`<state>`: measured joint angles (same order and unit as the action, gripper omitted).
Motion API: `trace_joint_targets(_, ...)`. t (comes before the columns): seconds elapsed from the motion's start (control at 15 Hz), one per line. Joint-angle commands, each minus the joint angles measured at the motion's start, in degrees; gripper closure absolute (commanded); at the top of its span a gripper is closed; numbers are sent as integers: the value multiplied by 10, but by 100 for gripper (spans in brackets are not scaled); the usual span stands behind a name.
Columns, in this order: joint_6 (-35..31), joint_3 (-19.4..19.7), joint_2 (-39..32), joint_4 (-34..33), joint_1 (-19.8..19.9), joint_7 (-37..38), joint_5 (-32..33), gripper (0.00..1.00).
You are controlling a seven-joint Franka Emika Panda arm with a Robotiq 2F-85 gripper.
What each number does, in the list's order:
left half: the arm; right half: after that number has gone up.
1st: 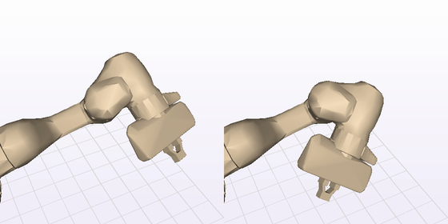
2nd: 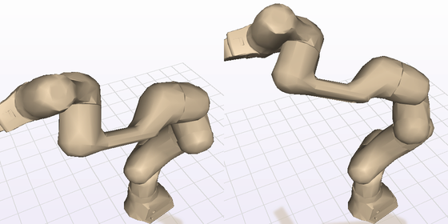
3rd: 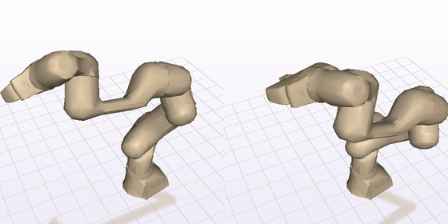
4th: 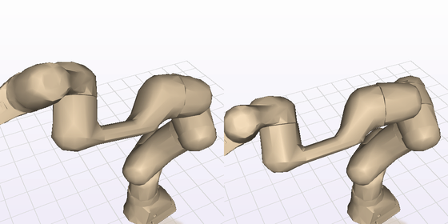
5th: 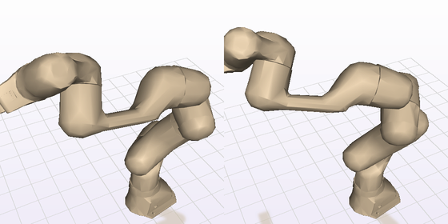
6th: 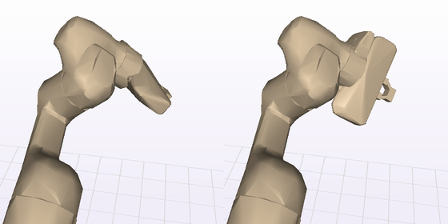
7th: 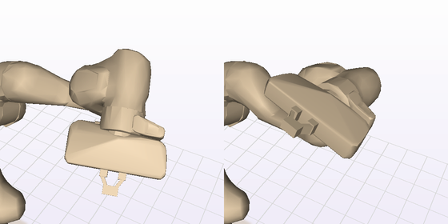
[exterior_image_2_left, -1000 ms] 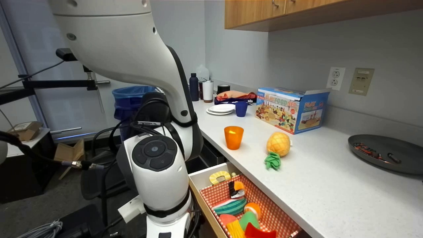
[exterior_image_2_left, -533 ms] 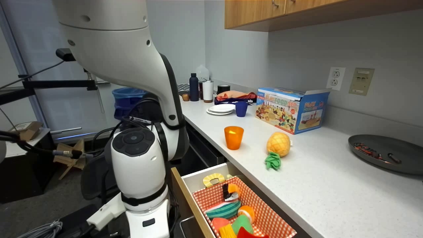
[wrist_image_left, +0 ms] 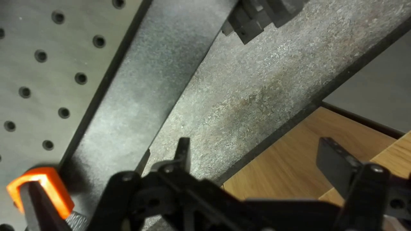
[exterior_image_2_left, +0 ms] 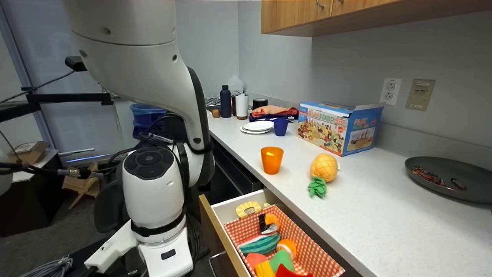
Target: Open the left drawer then put the pineapple in the basket.
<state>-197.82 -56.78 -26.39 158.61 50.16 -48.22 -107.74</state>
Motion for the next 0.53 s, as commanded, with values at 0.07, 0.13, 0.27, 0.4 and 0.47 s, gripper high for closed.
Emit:
trace_joint_targets(0.07,-19,-2,0,0,-7,-1,-3,0)
trace_joint_targets(0.13,-40,-10,6,0,-13,-2,-13,0)
trace_joint_targets(0.27,-86,-38,19,0,-15,-17,-39,0)
trace_joint_targets(0.4,-133,-79,23,-1,-5,-38,-70,0)
trace_joint_targets(0.47,-155,-108,26,-1,4,-54,-89,0)
